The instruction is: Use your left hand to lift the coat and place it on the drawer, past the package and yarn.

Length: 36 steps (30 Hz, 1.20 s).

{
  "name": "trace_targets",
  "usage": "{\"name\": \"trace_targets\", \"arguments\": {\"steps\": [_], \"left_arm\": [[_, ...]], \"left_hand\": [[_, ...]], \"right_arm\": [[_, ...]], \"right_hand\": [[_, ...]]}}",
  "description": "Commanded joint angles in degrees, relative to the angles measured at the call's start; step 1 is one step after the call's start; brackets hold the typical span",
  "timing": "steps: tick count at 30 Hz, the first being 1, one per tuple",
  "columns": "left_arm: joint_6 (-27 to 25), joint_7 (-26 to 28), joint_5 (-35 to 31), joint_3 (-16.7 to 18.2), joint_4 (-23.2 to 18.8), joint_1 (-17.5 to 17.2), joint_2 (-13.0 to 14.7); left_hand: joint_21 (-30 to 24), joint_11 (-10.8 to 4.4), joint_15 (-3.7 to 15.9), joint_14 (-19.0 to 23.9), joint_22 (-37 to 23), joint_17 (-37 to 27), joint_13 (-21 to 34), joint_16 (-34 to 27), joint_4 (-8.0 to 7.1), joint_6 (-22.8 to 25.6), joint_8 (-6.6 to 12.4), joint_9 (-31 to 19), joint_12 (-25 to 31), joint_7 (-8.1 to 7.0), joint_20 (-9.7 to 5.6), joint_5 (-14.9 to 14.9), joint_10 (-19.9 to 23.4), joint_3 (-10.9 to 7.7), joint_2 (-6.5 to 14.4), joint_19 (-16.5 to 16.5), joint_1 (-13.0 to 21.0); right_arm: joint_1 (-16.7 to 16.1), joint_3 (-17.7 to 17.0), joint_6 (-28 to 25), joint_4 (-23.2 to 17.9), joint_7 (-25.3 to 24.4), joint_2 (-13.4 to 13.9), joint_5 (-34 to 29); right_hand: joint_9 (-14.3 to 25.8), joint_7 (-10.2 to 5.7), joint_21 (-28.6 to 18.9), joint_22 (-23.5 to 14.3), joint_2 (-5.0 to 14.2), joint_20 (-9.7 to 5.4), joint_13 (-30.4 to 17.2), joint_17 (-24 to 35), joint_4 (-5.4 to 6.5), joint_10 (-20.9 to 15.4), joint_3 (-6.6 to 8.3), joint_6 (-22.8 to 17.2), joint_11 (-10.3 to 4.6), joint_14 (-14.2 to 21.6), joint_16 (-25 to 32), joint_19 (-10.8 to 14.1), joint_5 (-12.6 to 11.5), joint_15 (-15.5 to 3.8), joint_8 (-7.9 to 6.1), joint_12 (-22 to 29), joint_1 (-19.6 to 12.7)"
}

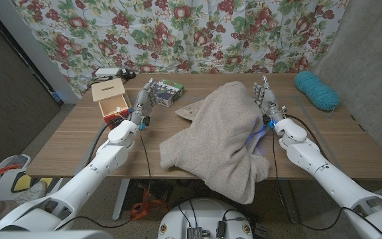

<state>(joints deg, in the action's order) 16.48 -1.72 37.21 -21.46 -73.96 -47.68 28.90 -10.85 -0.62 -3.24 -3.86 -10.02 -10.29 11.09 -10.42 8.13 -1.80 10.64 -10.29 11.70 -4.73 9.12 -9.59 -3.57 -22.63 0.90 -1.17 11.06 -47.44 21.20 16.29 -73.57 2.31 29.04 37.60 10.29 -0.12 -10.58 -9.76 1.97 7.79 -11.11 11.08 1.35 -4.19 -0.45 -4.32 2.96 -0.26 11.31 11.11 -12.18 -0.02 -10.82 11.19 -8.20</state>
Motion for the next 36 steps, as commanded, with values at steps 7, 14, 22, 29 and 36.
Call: {"name": "trace_targets", "arguments": {"steps": [7,14,22,29,36], "left_arm": [[0.0,0.1,-0.1,0.0,-0.4,-0.3,0.1],[0.1,0.1,0.1,0.2,-0.8,-0.7,0.3],[-0.6,0.0,0.2,0.2,-1.8,-1.1,0.9],[-1.8,-1.4,0.6,-0.2,-2.3,-0.8,1.5],[-2.4,-5.9,0.0,-1.6,-2.4,0.4,3.1]], "left_hand": [[-0.3,0.16,-0.08,-0.4,-0.1,-0.1,0.2,-0.2,-0.07,0.0,0.36,-0.2,0.4,-0.60,0.51,-0.4,-0.5,-0.43,0.0,0.1,0.3],[-0.2,0.13,-0.03,-0.5,-0.1,-0.1,0.2,-0.2,-0.06,0.1,0.36,-0.2,0.4,-0.63,0.56,-0.4,-0.7,-0.44,0.0,0.0,0.3],[-0.2,0.20,-0.08,-0.6,-0.1,-0.1,0.2,-0.2,-0.04,0.2,0.38,-0.2,0.4,-0.53,0.54,-0.4,-0.7,-0.46,0.1,0.0,0.3],[-0.2,0.63,-0.57,-1.1,-0.1,-0.1,0.2,0.0,-0.02,0.3,0.37,-0.2,0.3,-0.24,0.57,-0.4,-1.0,-0.50,0.1,-0.1,0.3],[0.2,1.01,-0.98,-2.9,-0.1,-0.1,0.2,0.4,0.01,-0.8,-0.08,-0.1,-0.2,0.34,0.64,-0.4,-2.5,-0.65,0.3,-1.3,0.5]], "right_arm": [[-0.2,0.0,-1.0,-0.8,0.0,0.3,0.4],[-0.6,-0.2,-1.3,-1.5,-0.6,0.7,0.3],[-0.5,-0.2,-1.2,-1.5,-0.2,0.8,0.3],[-0.6,-0.1,-1.2,-2.0,-0.5,1.0,0.0],[-0.6,-0.1,-1.4,-2.3,-0.8,1.0,-0.1]], "right_hand": [[0.3,-0.04,-0.2,-0.1,0.02,-0.06,-0.2,0.3,0.35,-0.4,0.02,-0.4,-0.13,0.7,0.3,0.4,-0.2,-0.08,-0.26,0.3,-0.3],[0.3,0.00,-0.3,-0.1,0.02,-0.02,-0.2,0.3,0.33,-0.4,0.01,-0.4,-0.14,0.8,0.3,0.6,-0.2,-0.04,-0.26,0.3,-0.3],[0.3,0.02,-0.4,-0.1,0.04,-0.02,-0.2,0.3,0.32,-0.4,-0.01,-0.4,-0.13,0.9,0.4,0.7,-0.2,-0.02,-0.25,0.3,-0.3],[0.3,0.00,-0.4,-0.1,0.05,0.05,-0.2,0.3,0.30,-0.4,-0.02,-0.3,-0.13,0.9,0.3,0.7,-0.2,-0.03,-0.23,0.3,-0.3],[0.3,0.00,-0.4,-0.1,0.07,0.06,-0.2,0.3,0.29,-0.4,-0.02,-0.3,-0.13,0.8,0.3,0.7,-0.2,-0.05,-0.23,0.3,-0.3]]}}
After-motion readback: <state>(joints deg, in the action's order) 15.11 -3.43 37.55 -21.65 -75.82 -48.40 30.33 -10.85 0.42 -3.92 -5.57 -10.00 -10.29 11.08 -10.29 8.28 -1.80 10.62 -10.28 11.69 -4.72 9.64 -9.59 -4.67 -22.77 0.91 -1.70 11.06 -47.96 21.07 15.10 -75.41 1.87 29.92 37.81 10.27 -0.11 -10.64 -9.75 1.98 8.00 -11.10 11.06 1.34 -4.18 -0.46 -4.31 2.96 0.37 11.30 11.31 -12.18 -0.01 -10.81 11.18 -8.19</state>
